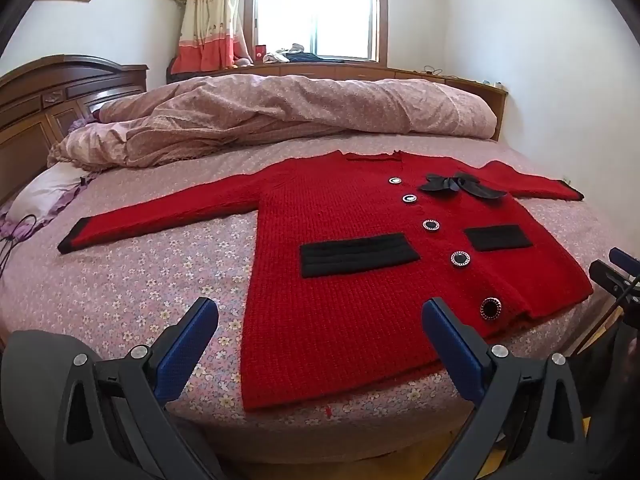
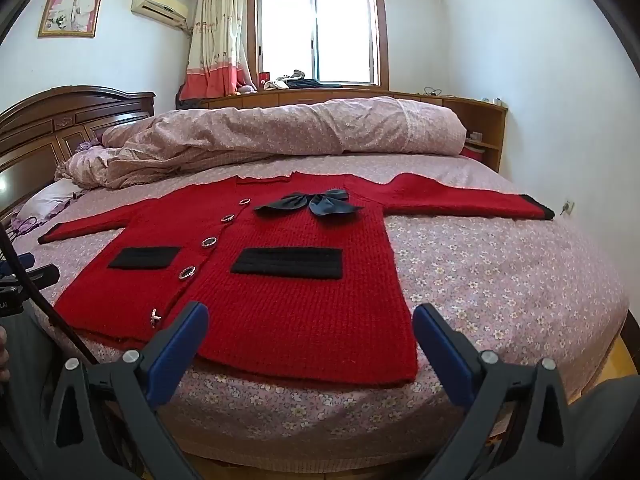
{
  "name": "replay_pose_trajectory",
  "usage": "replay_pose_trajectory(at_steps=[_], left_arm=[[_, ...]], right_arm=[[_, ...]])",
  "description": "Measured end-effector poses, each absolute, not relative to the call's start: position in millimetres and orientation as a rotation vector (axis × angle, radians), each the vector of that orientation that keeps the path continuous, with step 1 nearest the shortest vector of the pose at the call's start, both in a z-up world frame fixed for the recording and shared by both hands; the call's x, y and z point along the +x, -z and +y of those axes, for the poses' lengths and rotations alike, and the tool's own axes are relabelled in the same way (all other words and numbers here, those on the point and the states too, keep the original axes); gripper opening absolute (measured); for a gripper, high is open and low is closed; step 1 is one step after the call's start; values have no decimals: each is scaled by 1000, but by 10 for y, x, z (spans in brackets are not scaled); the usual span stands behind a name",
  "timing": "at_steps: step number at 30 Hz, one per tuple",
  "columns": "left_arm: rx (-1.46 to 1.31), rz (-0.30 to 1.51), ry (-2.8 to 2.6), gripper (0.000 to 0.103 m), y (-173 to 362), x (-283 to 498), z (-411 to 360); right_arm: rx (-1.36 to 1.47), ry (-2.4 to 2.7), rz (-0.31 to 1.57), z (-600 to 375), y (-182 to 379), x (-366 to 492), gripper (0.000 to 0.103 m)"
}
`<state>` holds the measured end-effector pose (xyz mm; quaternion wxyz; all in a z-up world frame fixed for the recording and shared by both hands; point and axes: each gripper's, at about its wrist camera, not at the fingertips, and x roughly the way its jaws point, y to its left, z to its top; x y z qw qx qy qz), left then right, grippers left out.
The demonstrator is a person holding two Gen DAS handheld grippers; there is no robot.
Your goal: Fold small clothes
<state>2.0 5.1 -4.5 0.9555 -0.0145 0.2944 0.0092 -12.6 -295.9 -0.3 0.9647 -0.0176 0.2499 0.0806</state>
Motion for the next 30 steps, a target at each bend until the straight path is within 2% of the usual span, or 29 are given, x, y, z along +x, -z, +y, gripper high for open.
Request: replay_pose_trajectory(at_steps=[30], left_arm=[[-14,601,-8,99,26,37,-18]], right_arm=[[-43,-170,523,-2925,23,-82,103]])
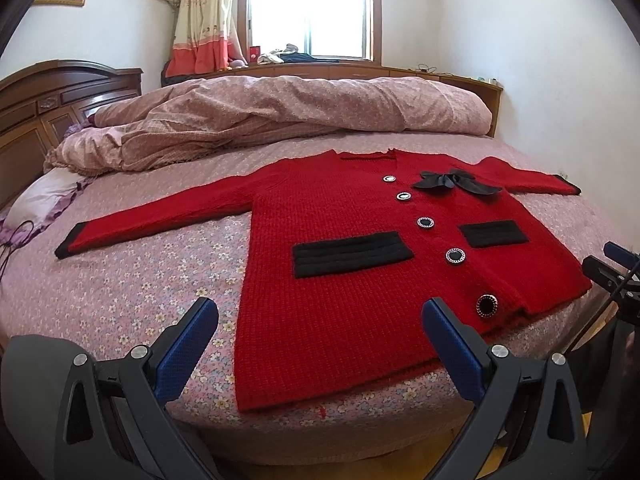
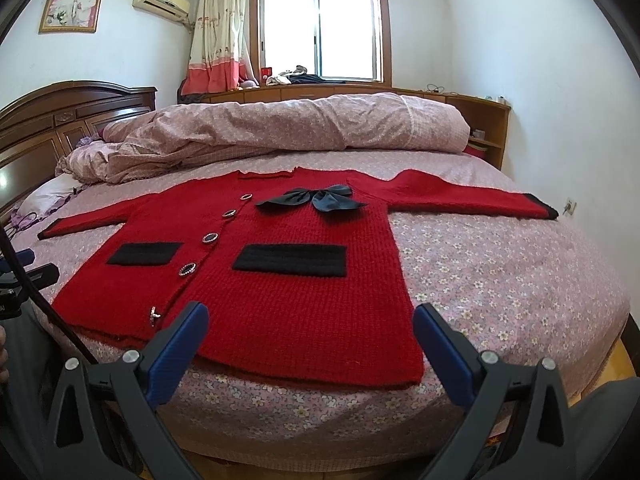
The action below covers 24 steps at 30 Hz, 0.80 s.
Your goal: Fold small clothes
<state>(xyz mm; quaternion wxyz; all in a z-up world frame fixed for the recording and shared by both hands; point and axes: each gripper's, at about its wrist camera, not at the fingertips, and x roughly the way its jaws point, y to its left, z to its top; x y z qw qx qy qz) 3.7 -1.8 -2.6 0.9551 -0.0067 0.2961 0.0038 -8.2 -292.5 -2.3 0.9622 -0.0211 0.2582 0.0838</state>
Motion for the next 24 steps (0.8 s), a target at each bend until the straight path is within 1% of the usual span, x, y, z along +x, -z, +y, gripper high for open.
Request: replay_pose_trajectory(at_steps=[24], left_arm=[[-16,616,-11,99,49,67,-3]], right_arm=[[-58,-169,518,-2926,40,-90,103]])
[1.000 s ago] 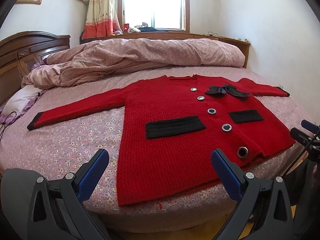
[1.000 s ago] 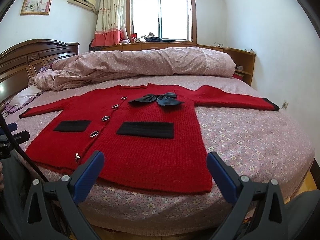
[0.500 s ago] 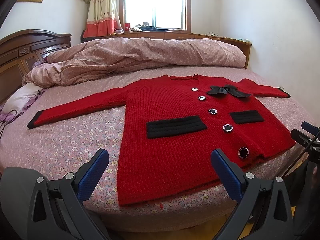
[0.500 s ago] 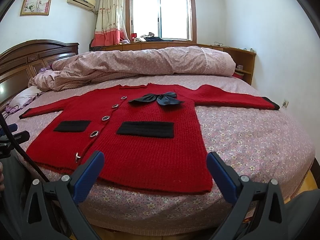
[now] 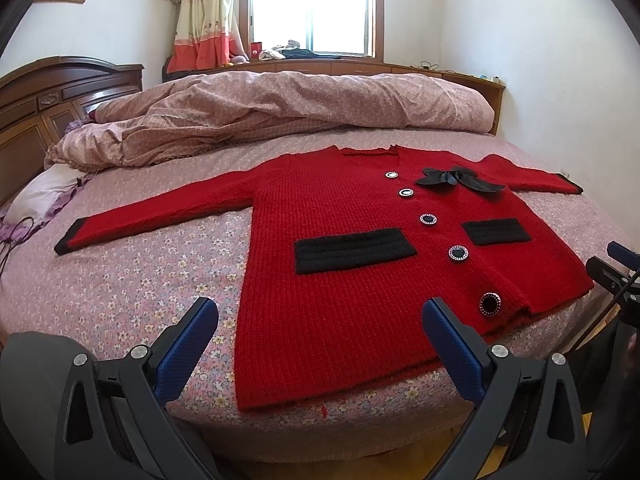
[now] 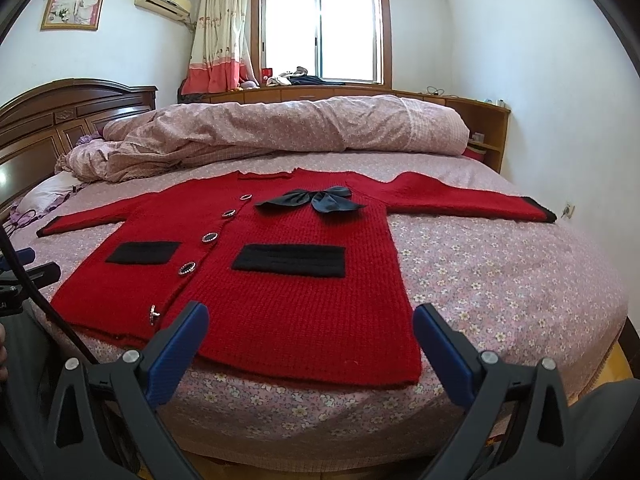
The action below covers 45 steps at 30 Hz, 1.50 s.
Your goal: Fold small clothes
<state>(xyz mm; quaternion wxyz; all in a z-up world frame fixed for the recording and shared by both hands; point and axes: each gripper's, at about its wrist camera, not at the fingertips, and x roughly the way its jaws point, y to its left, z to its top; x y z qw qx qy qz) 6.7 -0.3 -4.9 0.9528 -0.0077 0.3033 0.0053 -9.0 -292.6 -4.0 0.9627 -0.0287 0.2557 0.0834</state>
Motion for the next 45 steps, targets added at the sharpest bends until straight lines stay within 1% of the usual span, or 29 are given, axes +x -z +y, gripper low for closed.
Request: replay_pose_trajectory(at_steps=[21,25,29,37,42,45], left_arm=[[-8,624,-24,99,66,65,-22],[-14,656,-69,99,90,111,-3],[-79,668,-65,99,92,191,109],[-251,661,-152,99,-20,602,820],[-398,658,-251,99,-134,899,1543],[-541,637,-353,99,-160,1010,2149]], right_arm=[[-69,-181,516,-2903,46,-100,103],[-72,-185,521,-2883,46,-85,103],[-66,-218,537,-2819,30,-5,103],[-43,-320,497,-2613,-195,322,103],[-55,-355,453,-2506,-377,677,103],[-67,-356,440,-2459,-429,900,103]])
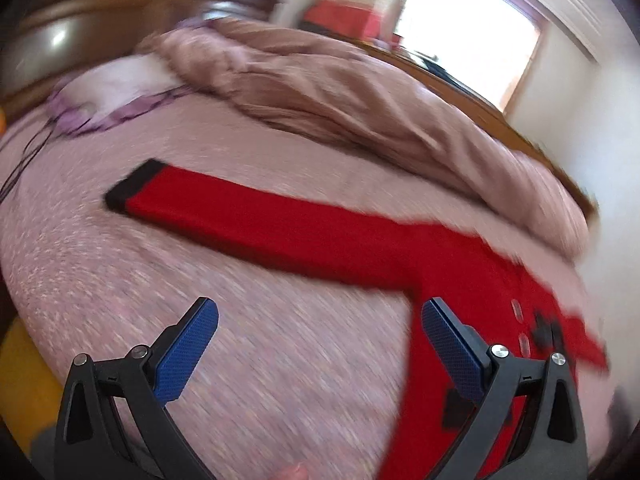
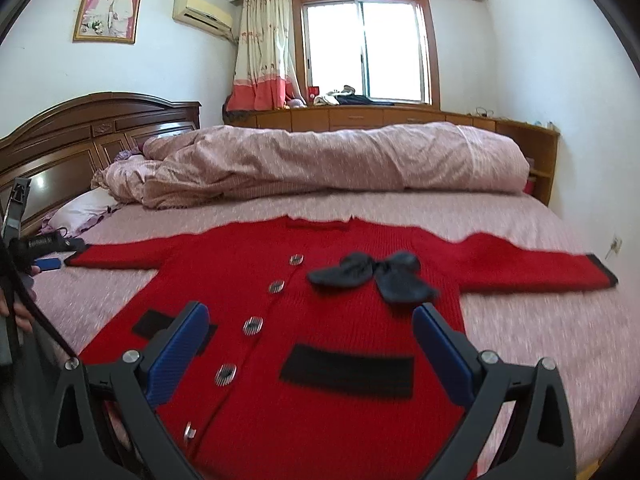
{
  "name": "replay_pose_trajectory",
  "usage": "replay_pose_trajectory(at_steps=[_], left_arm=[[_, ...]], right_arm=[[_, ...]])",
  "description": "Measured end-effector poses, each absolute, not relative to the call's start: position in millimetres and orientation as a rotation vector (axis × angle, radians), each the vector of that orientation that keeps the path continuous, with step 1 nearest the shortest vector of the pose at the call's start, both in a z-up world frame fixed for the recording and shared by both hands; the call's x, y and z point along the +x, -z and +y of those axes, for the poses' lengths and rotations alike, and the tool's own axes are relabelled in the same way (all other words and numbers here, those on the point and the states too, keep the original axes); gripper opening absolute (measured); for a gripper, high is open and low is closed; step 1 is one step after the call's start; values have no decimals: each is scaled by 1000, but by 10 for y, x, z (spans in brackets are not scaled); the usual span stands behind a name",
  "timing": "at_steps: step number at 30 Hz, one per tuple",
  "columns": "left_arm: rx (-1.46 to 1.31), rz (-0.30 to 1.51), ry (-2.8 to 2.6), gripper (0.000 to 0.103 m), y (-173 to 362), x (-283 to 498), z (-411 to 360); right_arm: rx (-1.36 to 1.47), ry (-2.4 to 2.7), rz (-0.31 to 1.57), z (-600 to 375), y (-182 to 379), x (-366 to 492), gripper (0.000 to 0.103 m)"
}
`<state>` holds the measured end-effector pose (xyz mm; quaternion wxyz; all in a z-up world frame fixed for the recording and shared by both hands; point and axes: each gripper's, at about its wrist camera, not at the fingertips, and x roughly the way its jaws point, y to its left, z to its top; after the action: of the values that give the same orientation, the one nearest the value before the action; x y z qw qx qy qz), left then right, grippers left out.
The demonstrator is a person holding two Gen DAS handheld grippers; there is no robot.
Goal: Fold small clothes
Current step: 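Reach the left tool to the black-cuffed sleeve and grasp the cuff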
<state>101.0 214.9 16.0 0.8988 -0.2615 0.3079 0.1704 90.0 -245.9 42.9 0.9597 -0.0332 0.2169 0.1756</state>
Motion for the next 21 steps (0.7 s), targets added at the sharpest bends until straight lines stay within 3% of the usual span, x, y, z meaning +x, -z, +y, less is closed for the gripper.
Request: replay_pose_trajectory(at_steps=[10,14,21], left_arm=[[-947,712,-556,99,378,1005,3451],[-1183,706,-518,98,693,1046,3663],[-1164,604,-576,98,698,1315,3857]], right_arm=[[-9,-356,361,-2576,-530,1547,103],[79,-381,495,-2652,-359,1847,103],[196,-474,612,-2693,-114,2013,103]])
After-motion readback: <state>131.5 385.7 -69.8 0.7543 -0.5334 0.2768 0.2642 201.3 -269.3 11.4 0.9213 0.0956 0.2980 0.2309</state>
